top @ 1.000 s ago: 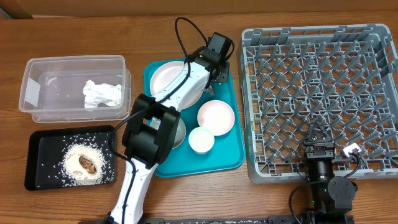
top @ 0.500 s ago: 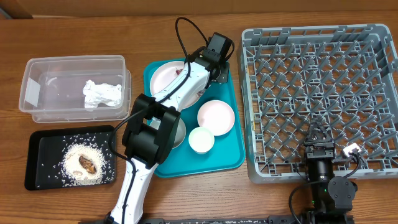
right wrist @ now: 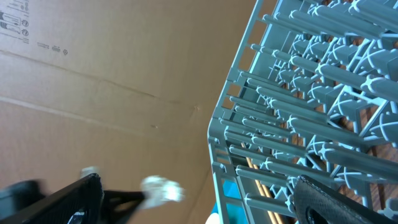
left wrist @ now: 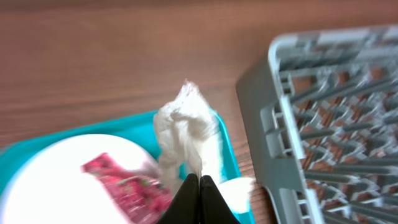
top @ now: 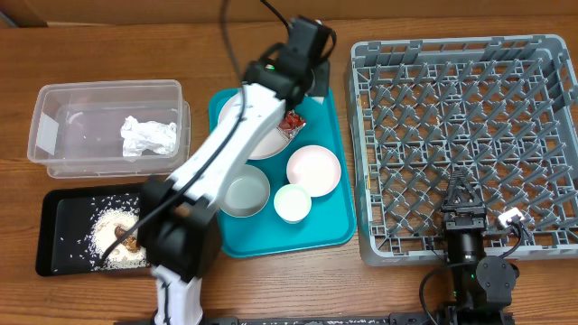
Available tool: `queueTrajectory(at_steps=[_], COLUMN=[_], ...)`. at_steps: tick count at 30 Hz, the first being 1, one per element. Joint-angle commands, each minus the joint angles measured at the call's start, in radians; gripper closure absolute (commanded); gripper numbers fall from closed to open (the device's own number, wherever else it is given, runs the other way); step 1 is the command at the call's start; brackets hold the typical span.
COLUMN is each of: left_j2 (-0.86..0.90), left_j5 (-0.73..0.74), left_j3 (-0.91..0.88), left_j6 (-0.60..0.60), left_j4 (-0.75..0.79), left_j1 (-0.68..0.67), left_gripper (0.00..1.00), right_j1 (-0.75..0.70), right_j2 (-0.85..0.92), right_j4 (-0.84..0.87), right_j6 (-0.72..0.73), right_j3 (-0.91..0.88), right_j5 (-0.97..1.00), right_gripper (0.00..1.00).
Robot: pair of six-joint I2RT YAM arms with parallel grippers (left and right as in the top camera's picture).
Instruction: Sort waste into correct bins and load items into the dishwasher
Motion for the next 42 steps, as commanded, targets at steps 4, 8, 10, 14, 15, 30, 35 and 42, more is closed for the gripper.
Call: queueTrajectory(at_steps=[4, 8, 10, 14, 15, 30, 35, 42], left_j2=[-0.150, -0.180, -0.185, -0.184, -0.184, -0.182, -0.182, -0.152], left_j5=[-0.285, -0.375, -0.385, -0.386, -0.386, 0.058, 0.370, 0.190], left_j3=[0.024, 0.024, 0.024, 0.024, 0.024, 0.022, 0.000, -0.005], left_j6=[-0.110, -0.156, -0.184, -0.277, -0.310, -0.301, -0.045, -0.157], left_j4=[-0.196, -0.337, -0.401, -0.496, -0.511, -0.483, -0.372, -0.326], left_j1=[0.078, 0.150, 0.196, 0.290, 0.319, 0.487, 0.388, 0.162], left_gripper=[0.96, 0.96, 0.96, 0.96, 0.96, 0.02, 0.12, 0.24], right_j1=[-0.003, -0.003, -0.003, -0.003, -0.003, -0.003, -0.003, -0.003], right_j2=[-0.007, -0.007, -0.007, -0.007, -0.007, -0.007, -0.007, -0.007], right_j4=[0.006, 0.006, 0.006, 0.006, 0.006, 0.006, 0.006, 0.006], right_j6=[-0.011, -0.011, -0.011, -0.011, -0.011, -0.011, -0.011, -0.011], right_j3=[-0.010, -0.010, -0.010, -0.010, -0.010, -0.010, -0.010, -0.010], right_j5=[0.014, 0.013, 0.013, 0.014, 0.013, 0.013, 0.013, 0.013], right_gripper=[0.00, 0.00, 0.00, 0.00, 0.00, 0.00, 0.00, 0.00])
